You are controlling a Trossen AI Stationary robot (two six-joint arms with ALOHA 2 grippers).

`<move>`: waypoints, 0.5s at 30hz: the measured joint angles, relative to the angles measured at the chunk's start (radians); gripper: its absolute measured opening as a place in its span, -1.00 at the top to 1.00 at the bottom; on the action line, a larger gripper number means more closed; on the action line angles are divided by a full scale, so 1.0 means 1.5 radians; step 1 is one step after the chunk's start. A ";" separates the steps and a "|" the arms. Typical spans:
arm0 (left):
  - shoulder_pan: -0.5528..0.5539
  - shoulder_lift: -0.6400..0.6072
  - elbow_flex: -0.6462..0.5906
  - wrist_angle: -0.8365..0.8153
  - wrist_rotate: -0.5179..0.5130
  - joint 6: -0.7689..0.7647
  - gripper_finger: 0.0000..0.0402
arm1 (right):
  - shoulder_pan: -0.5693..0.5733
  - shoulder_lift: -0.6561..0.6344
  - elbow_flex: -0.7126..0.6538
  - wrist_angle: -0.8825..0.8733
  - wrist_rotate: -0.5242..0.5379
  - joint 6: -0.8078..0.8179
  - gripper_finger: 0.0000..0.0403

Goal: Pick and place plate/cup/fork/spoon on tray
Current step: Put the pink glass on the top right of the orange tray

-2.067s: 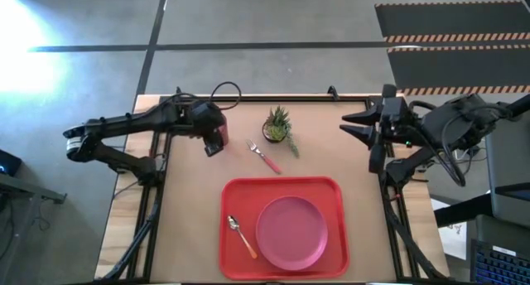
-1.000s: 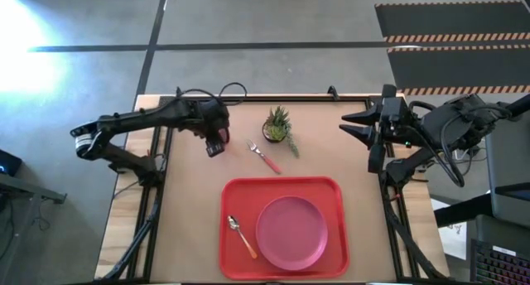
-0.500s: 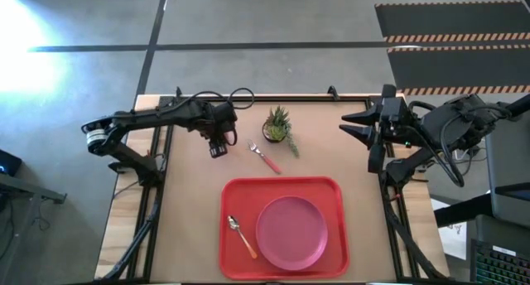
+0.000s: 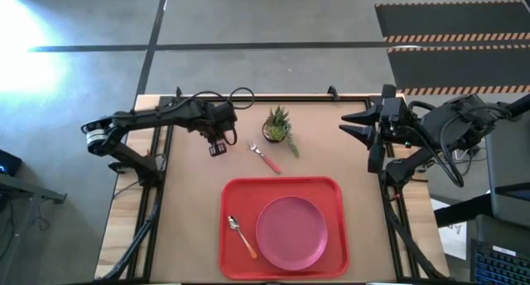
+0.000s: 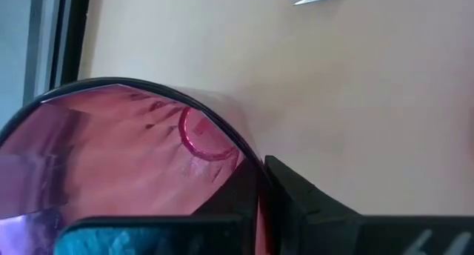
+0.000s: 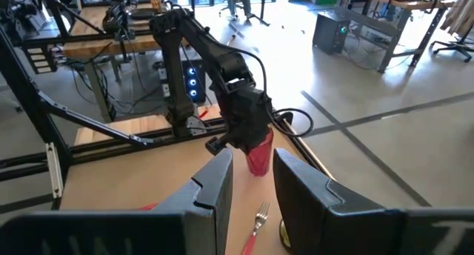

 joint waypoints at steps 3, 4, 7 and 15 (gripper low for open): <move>-0.002 0.000 0.009 -0.001 0.014 -0.001 0.99 | 0.000 0.000 0.000 0.000 0.000 0.000 0.56; -0.003 -0.001 0.016 -0.003 0.019 -0.001 0.99 | 0.000 0.000 0.000 0.000 0.000 0.000 0.56; -0.011 -0.008 0.050 -0.009 0.021 0.001 0.99 | 0.000 0.000 0.000 0.000 0.000 0.000 0.56; -0.070 -0.014 0.241 -0.066 0.024 -0.002 1.00 | 0.000 -0.009 0.000 -0.011 0.019 0.000 0.56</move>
